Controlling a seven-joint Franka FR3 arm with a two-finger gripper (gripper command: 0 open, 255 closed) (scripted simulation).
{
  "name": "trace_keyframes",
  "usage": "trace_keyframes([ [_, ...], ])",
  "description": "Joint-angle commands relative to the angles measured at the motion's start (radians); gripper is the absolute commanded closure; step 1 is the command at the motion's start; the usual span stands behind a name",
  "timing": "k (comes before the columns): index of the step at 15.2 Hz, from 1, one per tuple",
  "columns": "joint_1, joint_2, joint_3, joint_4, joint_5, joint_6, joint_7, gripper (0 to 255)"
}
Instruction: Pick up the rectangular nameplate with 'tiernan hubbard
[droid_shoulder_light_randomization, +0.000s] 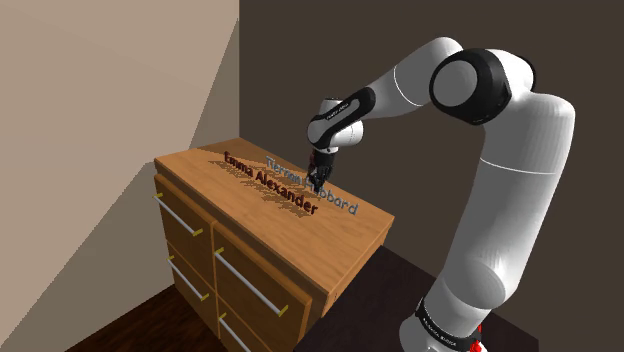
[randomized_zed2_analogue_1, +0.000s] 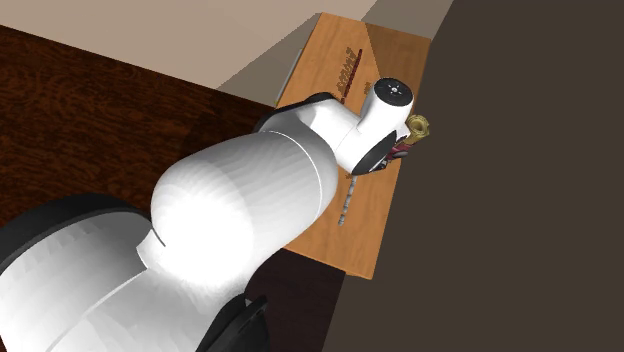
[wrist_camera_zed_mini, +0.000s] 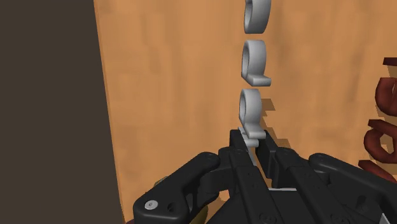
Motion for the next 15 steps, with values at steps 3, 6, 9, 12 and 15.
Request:
trace_keyframes([
  [3,0.0,-0.017,-0.002,0.006,-0.005,-0.023,0.002,255],
  [6,0.002,-0.042,-0.003,0.019,-0.012,-0.059,0.007,255],
  [9,0.003,-0.065,-0.005,0.033,-0.018,-0.096,0.011,255],
  [12,0.004,-0.086,-0.006,0.049,-0.024,-0.134,0.015,255],
  [15,0.004,-0.106,-0.006,0.068,-0.029,-0.171,0.019,255],
])
